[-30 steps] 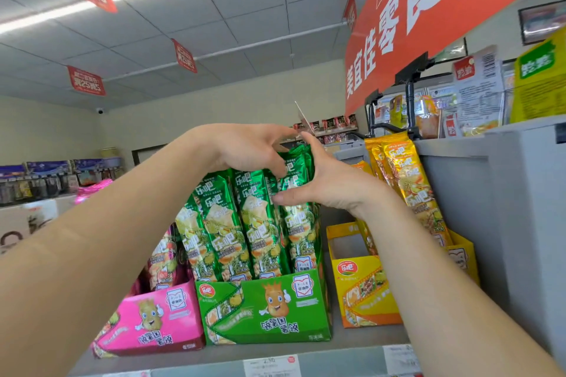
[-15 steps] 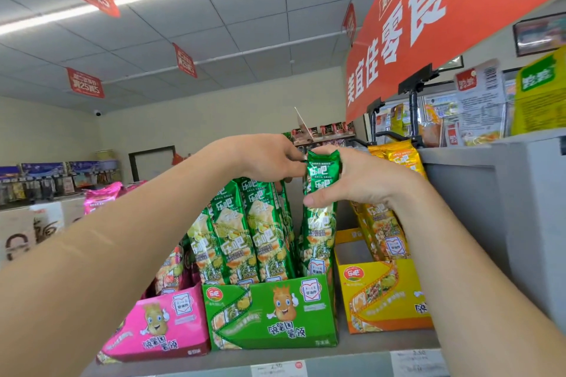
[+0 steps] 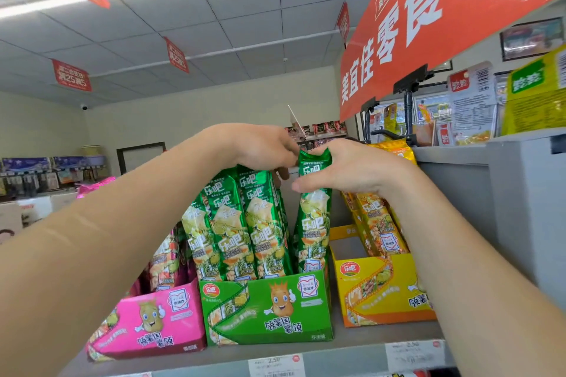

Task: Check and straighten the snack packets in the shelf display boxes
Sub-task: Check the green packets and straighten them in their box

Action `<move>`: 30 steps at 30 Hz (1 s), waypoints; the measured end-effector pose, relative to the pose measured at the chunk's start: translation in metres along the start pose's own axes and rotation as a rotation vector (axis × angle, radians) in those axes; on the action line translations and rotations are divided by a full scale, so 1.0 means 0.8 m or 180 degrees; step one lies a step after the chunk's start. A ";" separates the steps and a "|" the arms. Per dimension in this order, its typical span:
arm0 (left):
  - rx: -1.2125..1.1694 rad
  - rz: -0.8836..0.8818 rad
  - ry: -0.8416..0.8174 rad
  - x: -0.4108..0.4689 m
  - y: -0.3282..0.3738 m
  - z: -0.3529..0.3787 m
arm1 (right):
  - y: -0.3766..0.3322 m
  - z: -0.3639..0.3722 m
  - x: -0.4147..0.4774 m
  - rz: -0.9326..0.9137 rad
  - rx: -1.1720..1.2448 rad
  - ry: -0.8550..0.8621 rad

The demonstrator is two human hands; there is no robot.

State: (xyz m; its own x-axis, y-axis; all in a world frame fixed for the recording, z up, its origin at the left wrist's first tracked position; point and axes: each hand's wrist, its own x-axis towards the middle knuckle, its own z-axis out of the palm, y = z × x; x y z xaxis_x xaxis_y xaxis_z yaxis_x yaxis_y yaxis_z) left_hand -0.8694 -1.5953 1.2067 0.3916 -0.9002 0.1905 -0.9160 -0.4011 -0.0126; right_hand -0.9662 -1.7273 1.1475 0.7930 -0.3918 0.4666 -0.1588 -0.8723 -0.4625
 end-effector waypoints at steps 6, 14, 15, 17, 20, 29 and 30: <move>-0.0406 -0.0053 0.0405 0.015 -0.015 -0.021 | 0.003 0.016 -0.004 -0.0123 0.1079 0.0375; 0.1190 0.0038 -0.0337 0.042 -0.015 -0.021 | 0.017 0.036 -0.006 -0.0271 0.2118 0.0596; 0.1144 0.0015 -0.0433 0.043 -0.015 -0.021 | 0.020 0.038 -0.006 -0.0265 0.2229 0.0586; 0.1025 -0.0048 -0.0580 0.042 -0.017 -0.020 | 0.022 0.042 -0.007 -0.0263 0.2425 0.0554; 0.0682 0.0014 -0.0694 0.041 -0.024 -0.015 | 0.026 0.048 -0.004 -0.0247 0.2560 0.0540; -0.0012 0.0436 0.0506 0.020 -0.035 -0.009 | 0.034 0.060 0.009 -0.0235 0.2979 0.0367; -0.0140 0.0479 0.0825 0.015 -0.035 -0.012 | 0.033 0.059 0.009 -0.0226 0.2947 0.0358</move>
State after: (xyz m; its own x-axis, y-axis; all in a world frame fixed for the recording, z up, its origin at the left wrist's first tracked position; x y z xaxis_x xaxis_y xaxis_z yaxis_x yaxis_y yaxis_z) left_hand -0.8399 -1.5937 1.2186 0.2210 -0.8734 0.4340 -0.9671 -0.2537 -0.0181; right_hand -0.9367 -1.7396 1.1029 0.7135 -0.4147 0.5648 0.4582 -0.3336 -0.8238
